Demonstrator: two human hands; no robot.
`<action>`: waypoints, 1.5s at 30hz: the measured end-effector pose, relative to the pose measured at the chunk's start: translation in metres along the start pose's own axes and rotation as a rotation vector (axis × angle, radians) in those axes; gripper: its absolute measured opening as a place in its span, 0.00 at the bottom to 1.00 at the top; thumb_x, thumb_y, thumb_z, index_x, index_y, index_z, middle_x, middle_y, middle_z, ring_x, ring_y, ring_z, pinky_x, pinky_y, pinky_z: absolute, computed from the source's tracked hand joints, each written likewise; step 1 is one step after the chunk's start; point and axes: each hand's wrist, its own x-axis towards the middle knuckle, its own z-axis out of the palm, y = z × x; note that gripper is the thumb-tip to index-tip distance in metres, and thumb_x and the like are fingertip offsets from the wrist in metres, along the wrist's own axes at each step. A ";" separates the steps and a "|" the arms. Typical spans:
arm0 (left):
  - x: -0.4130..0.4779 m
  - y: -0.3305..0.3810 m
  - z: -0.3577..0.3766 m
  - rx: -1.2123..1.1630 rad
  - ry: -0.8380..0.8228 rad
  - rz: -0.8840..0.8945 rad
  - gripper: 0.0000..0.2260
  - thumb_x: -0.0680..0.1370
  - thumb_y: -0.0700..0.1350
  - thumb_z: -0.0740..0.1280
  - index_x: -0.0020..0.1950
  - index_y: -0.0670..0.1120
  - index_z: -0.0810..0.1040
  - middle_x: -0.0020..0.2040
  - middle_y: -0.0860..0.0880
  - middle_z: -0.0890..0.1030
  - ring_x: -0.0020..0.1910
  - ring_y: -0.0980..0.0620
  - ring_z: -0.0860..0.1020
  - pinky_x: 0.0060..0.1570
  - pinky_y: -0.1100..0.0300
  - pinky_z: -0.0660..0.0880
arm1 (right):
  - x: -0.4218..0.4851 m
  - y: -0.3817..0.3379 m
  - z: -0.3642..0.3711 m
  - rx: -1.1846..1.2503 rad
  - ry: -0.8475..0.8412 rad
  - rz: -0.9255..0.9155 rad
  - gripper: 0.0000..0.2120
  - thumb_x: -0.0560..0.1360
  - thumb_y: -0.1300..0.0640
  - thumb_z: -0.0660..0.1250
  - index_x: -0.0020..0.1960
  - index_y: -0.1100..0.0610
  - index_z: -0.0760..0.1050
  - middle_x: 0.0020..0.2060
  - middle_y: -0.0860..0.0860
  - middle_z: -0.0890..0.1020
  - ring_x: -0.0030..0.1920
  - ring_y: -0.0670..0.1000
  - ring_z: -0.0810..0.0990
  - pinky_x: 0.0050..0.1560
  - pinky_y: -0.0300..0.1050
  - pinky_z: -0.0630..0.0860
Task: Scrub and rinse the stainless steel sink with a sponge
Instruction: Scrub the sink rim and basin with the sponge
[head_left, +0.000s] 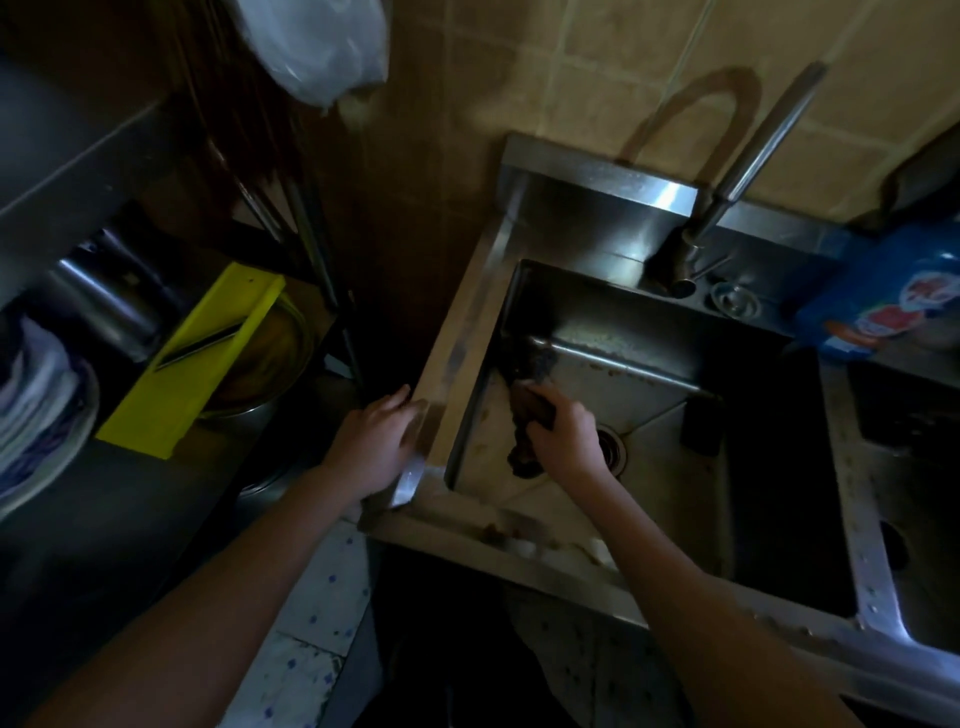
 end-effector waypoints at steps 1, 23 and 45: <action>-0.003 -0.003 0.000 0.002 -0.005 0.010 0.20 0.78 0.48 0.62 0.71 0.52 0.66 0.75 0.47 0.61 0.72 0.45 0.63 0.68 0.45 0.64 | -0.008 -0.003 0.004 0.011 -0.004 0.002 0.25 0.71 0.68 0.63 0.67 0.54 0.72 0.55 0.54 0.80 0.54 0.53 0.79 0.49 0.36 0.73; -0.038 -0.042 0.014 -0.033 -0.046 0.028 0.21 0.80 0.47 0.59 0.73 0.52 0.64 0.77 0.51 0.57 0.72 0.47 0.62 0.67 0.48 0.63 | -0.101 -0.047 0.117 -0.441 -0.135 -0.147 0.20 0.77 0.59 0.63 0.68 0.56 0.69 0.64 0.58 0.73 0.61 0.61 0.67 0.59 0.54 0.69; -0.036 0.005 0.030 0.025 -0.141 0.190 0.20 0.81 0.47 0.57 0.73 0.51 0.63 0.77 0.48 0.56 0.74 0.47 0.58 0.71 0.49 0.59 | -0.143 0.045 0.024 -0.505 -0.018 0.257 0.18 0.80 0.51 0.57 0.68 0.51 0.68 0.66 0.55 0.68 0.64 0.57 0.66 0.61 0.51 0.72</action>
